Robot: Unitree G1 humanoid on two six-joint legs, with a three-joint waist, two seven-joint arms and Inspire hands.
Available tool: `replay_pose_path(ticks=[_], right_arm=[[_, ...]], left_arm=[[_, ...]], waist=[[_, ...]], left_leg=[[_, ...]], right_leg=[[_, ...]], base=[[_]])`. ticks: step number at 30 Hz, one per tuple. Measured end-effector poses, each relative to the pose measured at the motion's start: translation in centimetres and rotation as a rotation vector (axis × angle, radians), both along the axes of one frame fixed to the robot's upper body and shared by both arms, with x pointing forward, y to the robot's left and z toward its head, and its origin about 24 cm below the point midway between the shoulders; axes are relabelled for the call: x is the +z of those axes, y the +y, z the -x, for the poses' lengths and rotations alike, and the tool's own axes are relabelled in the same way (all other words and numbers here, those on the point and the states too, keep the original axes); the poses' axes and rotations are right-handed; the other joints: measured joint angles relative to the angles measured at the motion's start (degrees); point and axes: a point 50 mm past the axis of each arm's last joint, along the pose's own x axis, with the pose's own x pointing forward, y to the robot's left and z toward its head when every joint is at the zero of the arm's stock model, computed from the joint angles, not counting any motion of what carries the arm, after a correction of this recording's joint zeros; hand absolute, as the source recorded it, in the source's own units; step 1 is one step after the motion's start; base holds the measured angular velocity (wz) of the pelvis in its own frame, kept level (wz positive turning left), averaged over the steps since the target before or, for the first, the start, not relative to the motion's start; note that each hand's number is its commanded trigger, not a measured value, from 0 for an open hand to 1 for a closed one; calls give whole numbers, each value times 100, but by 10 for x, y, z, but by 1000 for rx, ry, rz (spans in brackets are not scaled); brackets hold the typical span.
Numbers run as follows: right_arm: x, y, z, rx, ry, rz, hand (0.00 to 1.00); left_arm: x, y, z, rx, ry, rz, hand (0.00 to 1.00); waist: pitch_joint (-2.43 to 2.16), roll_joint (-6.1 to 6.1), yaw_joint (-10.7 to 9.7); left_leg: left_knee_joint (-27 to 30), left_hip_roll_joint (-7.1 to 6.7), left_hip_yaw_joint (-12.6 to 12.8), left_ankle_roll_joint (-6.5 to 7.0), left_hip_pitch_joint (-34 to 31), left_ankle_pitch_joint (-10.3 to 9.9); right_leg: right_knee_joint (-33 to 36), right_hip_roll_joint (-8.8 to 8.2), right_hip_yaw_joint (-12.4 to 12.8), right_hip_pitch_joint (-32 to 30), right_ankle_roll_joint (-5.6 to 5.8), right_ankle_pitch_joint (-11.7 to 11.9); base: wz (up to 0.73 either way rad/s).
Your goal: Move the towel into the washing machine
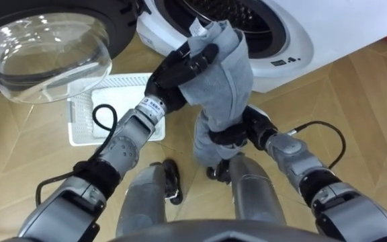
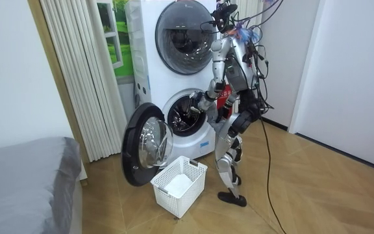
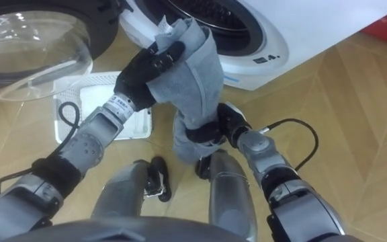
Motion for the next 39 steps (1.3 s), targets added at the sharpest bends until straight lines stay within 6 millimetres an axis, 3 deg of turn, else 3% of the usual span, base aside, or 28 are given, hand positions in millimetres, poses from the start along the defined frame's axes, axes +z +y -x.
replay_pose_path(ticks=[4, 5, 6, 7, 15, 22, 26, 39], right_arm=[[-1, -1, 1, -4, 15, 7, 100], [-1, -1, 1, -5, 16, 6, 100], [-2, -1, 2, -5, 17, 7, 100], [-2, -2, 2, -6, 18, 9, 100], [-7, -7, 9, -55, 39, 12, 100], [-19, -25, 24, -225, 118, 8, 100], [-23, -40, 28, -340, 149, 48, 100], [-18, -65, 20, -431, 202, 95, 100]], left_arm=[[-3, 2, 3, 5, 15, 11, 100], [-5, 3, 5, 13, 24, 21, 71], [-5, 3, 5, 16, 28, 25, 11], [-6, 4, 6, 22, 32, 29, 0], [-13, 18, 10, 103, 89, 72, 0], [-32, 54, 15, 334, 253, -26, 0], [-34, 70, 14, 441, 303, -110, 0], [-46, 64, 23, 472, 414, -281, 0]], waist=[[0, 0, 9], [0, 0, 9], [0, 1, 12], [0, 1, 25], [-16, 21, 195], [-41, 94, 534], [-51, 127, 703], [-51, 248, 990]], left_leg=[[-10, -2, 2, -1, -5, 0], [-15, -2, 3, -1, -5, 0], [-18, -3, 3, -1, -5, 0], [-20, -3, 3, -1, -7, 0], [-55, -3, 18, -4, 25, 2], [-127, -12, 3, -46, 28, 34], [-225, -91, -98, -70, 7, 122], [-242, -262, -333, -47, -104, 252]], right_leg=[[-2, 3, 2, -14, 0, 0], [-2, 0, 1, -15, 0, 0], [-2, -1, 0, -16, 0, -1], [-2, -1, 0, -20, 0, -2], [-25, 4, -6, 6, -2, 1], [-19, 1, -11, -15, -4, 1], [-25, -70, -94, -22, -27, -15], [128, -298, -331, -44, -32, -103]], base=[[0], [0], [0], [0], [0], [1], [15], [14]])
